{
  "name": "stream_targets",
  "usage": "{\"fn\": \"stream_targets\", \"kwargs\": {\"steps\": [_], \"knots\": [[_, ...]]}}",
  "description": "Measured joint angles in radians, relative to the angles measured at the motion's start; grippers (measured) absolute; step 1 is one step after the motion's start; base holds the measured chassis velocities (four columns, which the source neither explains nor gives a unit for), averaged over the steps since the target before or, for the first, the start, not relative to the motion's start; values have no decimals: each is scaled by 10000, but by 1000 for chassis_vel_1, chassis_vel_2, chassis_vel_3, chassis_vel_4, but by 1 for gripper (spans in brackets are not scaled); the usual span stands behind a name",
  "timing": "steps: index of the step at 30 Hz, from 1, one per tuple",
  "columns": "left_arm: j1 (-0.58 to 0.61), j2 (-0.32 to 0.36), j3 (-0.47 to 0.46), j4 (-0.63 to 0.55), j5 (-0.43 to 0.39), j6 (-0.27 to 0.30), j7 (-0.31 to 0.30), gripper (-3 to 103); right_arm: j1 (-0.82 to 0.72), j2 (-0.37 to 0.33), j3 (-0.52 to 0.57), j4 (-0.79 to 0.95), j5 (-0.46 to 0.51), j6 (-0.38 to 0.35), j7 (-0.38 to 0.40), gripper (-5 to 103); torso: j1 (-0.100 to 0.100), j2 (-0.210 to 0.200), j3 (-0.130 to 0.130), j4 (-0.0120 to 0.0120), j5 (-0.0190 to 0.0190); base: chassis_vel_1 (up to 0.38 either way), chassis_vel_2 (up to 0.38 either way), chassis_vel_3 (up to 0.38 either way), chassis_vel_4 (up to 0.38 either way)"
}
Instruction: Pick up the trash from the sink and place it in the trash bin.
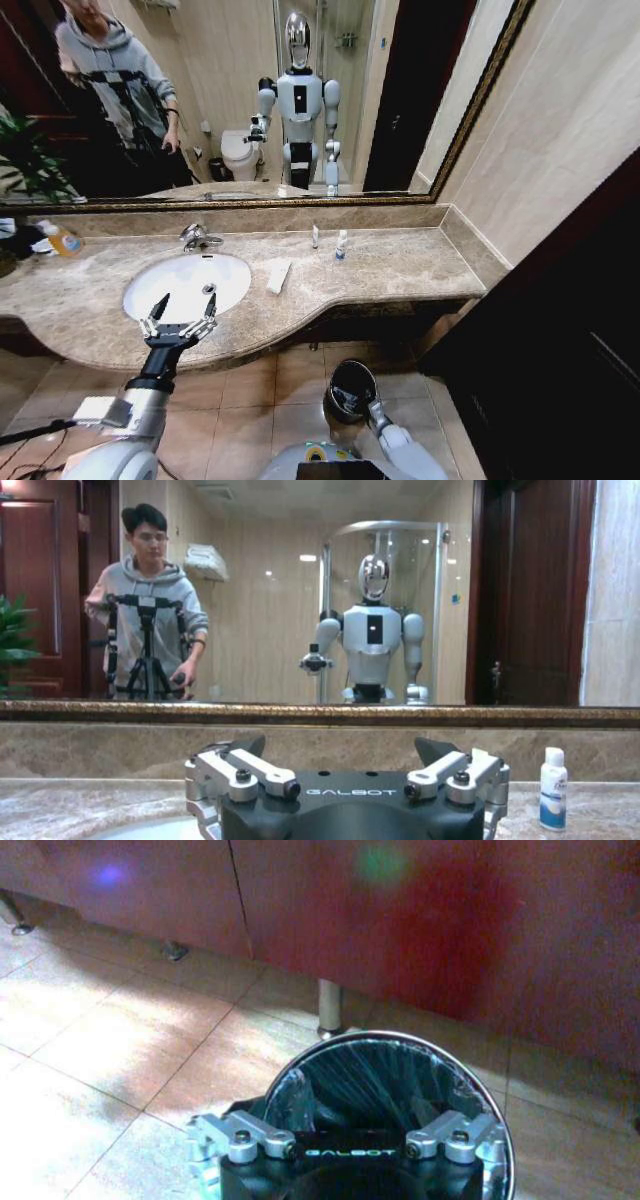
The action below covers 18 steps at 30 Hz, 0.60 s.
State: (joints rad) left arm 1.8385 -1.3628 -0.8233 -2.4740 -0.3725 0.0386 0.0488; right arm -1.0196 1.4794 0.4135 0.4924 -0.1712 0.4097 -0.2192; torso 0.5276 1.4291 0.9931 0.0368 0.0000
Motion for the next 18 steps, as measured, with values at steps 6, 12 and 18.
{"fn": "stream_targets", "kwargs": {"steps": [6, 12, 18], "knots": [[0, 0, 0, 0, 0, 0, 0, 100, -188, -57, -10, 393, 30, -2, -1, 100, 0, 0, 0, 0, 0, 0, 0, 0, 0], [0, 0, 0, 0, 0, 0, 0, 100, -331, -63, 4, 536, 73, 164, 59, 100, 0, 0, 0, 1, 0, 0, 0, 0, 0], [0, 0, 0, 0, 0, 0, -1, 100, -1269, -404, 3, 2349, 414, 454, 481, 100, 0, 0, -1, 0, 1, 0, 0, 0, 0]]}}
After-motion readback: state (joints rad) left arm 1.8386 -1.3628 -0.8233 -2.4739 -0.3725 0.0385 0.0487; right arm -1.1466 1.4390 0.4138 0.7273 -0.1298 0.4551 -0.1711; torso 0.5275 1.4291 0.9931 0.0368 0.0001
